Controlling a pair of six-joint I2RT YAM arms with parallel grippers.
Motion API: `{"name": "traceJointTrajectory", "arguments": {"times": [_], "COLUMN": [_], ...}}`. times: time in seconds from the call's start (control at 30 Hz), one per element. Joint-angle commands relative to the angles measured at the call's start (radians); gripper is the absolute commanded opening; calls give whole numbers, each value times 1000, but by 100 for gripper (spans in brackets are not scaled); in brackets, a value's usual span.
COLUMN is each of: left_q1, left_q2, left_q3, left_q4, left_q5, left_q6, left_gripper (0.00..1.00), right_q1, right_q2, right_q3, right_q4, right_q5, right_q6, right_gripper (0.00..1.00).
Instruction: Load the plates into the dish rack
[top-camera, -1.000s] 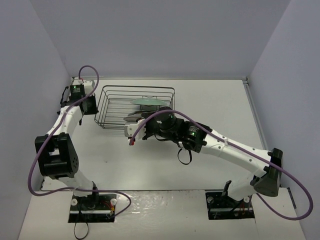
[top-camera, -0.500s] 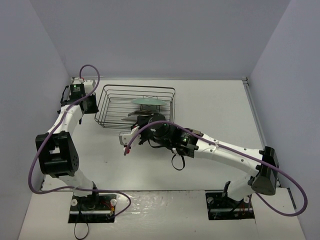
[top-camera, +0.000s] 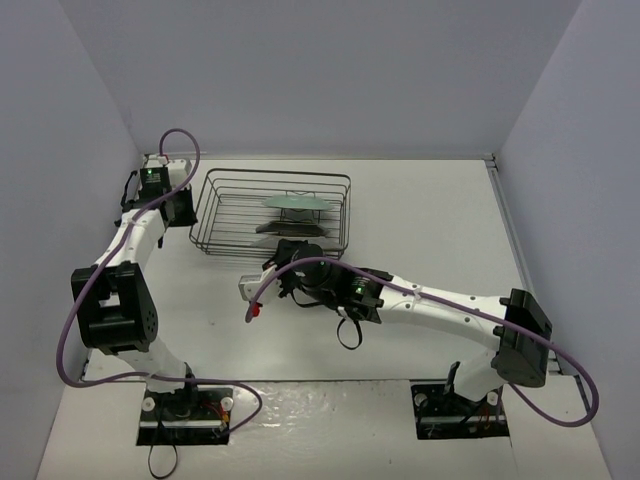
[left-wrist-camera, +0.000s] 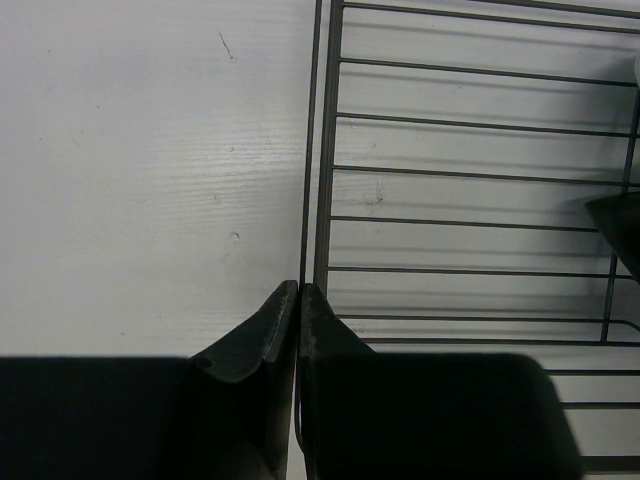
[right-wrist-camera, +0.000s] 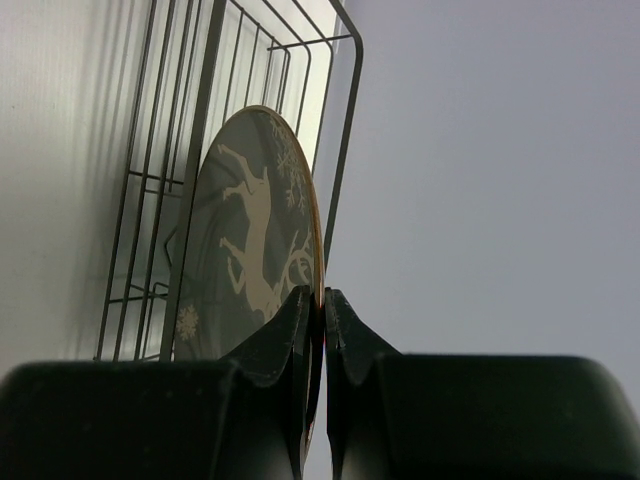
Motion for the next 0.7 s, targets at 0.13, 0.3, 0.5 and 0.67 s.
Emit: {"name": "traceJointTrajectory", "arguments": {"times": [0.13, 0.3, 0.5, 0.67], "left_q1": [-3, -3, -2, -2], "left_q2": [-33, -34, -29, -28], "left_q3": [-5, -6, -4, -4], "left_q4": [48, 52, 54, 52], "left_q5": [27, 35, 44, 46], "left_q6": [9, 11, 9, 11], "left_gripper": [0, 0, 0, 0], "right_q1": [-61, -94, -174, -229], "right_q2": [-15, 25, 97, 127], "right_q3": [56, 42, 129, 144], "right_q4": [212, 266, 185, 186], "right_q5": [-27, -49, -151, -243], "right_q6": [71, 92, 182, 211], "right_gripper": [0, 0, 0, 0]}}
